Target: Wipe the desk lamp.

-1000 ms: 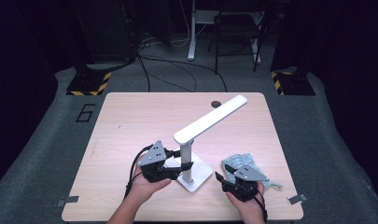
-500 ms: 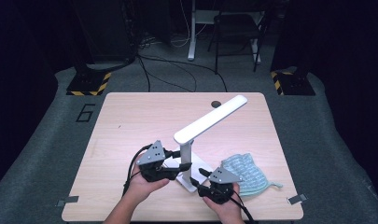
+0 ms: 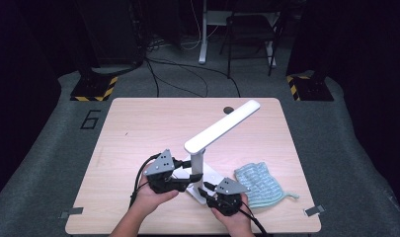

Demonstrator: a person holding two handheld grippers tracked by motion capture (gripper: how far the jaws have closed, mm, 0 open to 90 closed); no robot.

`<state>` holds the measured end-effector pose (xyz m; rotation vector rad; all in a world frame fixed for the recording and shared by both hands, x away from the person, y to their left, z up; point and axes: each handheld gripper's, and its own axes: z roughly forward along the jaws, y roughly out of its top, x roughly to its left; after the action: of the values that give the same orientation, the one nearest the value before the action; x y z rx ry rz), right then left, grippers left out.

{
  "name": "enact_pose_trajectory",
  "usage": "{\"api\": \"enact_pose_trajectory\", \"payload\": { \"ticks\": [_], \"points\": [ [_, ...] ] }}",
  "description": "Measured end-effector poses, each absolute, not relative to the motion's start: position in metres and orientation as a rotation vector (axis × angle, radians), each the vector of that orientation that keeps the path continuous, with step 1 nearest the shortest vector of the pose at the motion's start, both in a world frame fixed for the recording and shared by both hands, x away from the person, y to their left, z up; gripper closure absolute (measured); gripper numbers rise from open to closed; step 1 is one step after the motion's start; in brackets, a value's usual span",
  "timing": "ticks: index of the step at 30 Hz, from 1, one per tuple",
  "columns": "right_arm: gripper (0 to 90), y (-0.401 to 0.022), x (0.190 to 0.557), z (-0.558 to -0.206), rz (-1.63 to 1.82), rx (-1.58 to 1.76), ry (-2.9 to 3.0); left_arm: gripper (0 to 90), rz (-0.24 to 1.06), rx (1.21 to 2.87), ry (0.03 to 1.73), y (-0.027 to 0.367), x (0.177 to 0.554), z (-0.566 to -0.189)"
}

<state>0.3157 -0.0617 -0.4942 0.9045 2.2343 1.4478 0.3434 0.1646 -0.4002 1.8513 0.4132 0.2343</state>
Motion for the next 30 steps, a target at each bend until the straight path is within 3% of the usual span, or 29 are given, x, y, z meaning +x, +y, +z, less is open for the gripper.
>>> {"api": "enact_pose_trajectory", "payload": {
  "ticks": [6, 12, 30],
  "points": [
    [67.6, -0.065, 0.315, -0.495, 1.441, 0.904, 2.238, 50.8, 0.228, 1.856, 0.406, 0.163, 0.342, -0.400],
    [75.9, -0.071, 0.316, -0.494, 1.449, 0.896, 2.246, 51.3, 0.230, 1.851, 0.405, 0.161, 0.342, -0.401],
    [75.5, -0.075, 0.326, -0.495, 1.449, 0.955, 2.231, 70.3, 0.299, 1.863, 0.463, 0.160, 0.345, -0.398]
  ]
}}
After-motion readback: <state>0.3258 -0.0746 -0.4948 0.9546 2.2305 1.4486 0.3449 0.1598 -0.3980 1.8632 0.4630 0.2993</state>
